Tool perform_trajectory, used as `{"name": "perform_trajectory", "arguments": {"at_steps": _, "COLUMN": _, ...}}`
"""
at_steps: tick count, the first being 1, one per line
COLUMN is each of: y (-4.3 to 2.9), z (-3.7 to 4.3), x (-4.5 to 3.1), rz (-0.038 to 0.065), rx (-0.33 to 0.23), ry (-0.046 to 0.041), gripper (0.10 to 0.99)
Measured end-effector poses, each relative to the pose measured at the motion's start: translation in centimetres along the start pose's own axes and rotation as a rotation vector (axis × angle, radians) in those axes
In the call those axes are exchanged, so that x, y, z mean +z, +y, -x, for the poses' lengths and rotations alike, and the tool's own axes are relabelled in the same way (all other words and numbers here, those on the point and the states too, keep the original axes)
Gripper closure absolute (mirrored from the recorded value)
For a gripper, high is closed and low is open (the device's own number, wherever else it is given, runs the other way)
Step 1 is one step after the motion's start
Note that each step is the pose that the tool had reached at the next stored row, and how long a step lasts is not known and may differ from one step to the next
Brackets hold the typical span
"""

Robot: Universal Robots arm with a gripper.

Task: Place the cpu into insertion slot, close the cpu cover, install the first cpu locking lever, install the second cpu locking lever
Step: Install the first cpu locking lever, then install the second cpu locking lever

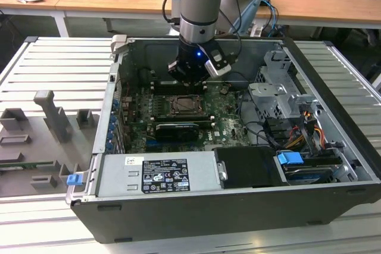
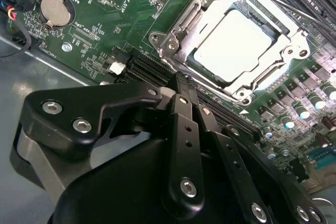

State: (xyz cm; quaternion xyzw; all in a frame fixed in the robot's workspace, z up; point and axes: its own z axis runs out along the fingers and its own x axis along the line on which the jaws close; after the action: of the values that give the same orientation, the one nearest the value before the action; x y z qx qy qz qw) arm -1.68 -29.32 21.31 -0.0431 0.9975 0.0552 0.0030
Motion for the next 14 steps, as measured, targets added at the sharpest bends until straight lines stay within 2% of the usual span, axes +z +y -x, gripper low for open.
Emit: {"name": "perform_trajectory", "arguments": {"at_steps": 14, "y": -0.36, "z": -0.03, "x": -0.04, "rz": 0.000, "rx": 0.000, "ry": 0.0000, "gripper": 0.980}}
